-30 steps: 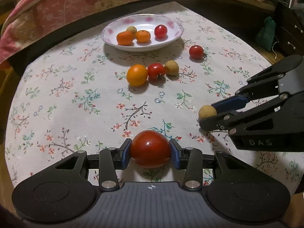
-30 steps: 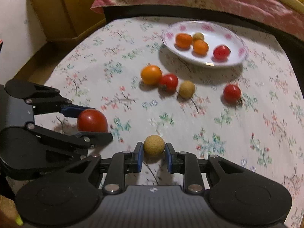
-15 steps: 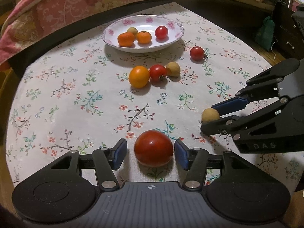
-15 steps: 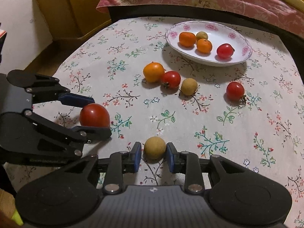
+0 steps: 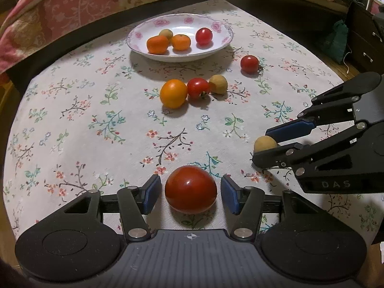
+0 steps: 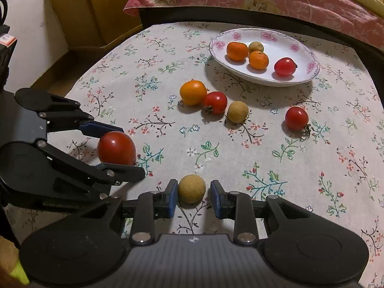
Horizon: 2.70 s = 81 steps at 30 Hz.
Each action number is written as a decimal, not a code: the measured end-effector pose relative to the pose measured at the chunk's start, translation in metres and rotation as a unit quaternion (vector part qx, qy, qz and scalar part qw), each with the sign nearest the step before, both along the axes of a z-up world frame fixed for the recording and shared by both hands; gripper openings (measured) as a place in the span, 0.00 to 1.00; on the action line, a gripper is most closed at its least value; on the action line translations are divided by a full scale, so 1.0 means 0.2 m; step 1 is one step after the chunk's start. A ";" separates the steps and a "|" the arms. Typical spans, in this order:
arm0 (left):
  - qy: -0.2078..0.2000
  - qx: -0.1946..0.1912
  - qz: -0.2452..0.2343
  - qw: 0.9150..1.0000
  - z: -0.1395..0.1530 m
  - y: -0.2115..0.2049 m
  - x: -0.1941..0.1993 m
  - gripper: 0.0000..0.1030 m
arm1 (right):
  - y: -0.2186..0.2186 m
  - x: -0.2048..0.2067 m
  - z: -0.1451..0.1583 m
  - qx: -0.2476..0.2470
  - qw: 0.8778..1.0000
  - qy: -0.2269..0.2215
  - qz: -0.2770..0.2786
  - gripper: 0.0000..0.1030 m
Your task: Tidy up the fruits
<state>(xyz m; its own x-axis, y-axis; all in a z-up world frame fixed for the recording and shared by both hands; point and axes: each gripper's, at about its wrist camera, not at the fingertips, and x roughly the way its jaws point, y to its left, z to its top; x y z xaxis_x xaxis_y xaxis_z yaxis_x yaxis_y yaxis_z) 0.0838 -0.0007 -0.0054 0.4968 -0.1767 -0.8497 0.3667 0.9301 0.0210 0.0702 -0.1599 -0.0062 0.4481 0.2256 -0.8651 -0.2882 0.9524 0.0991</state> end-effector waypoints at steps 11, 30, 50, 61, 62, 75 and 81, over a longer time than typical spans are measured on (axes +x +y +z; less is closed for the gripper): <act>-0.002 -0.002 0.004 1.000 0.01 -0.01 -0.01 0.49 | 0.04 -0.01 0.00 -0.020 1.000 -0.005 0.010 0.26; -0.027 -0.006 0.016 0.999 0.13 -0.04 0.08 0.48 | 0.03 0.06 0.12 -0.009 0.999 -0.035 -0.019 0.23; -0.079 -0.017 0.044 0.996 0.30 -0.08 0.32 0.48 | -0.10 0.24 0.30 0.003 0.994 -0.081 -0.074 0.23; -0.092 -0.024 0.054 0.994 0.31 -0.09 0.54 0.47 | -0.19 0.45 0.31 0.020 0.991 -0.094 -0.098 0.23; -0.091 -0.024 0.054 0.994 0.30 -0.10 0.56 0.47 | -0.19 0.47 0.30 0.020 0.991 -0.093 -0.099 0.23; -0.075 -0.016 0.049 0.996 0.15 -0.17 0.73 0.47 | -0.32 0.65 0.16 0.016 0.991 -0.078 -0.107 0.23; -0.077 -0.010 0.045 0.996 0.12 -0.18 0.76 0.47 | -0.34 0.69 0.11 0.016 0.991 -0.074 -0.107 0.24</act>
<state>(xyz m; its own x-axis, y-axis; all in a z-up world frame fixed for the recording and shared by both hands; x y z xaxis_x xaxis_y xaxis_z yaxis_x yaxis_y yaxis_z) 0.2359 -0.0366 0.0196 0.6352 -0.1423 -0.7591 0.2761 0.9598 0.0511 0.2083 -0.2275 0.0163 0.6103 0.1376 -0.7801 -0.0939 0.9904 0.1013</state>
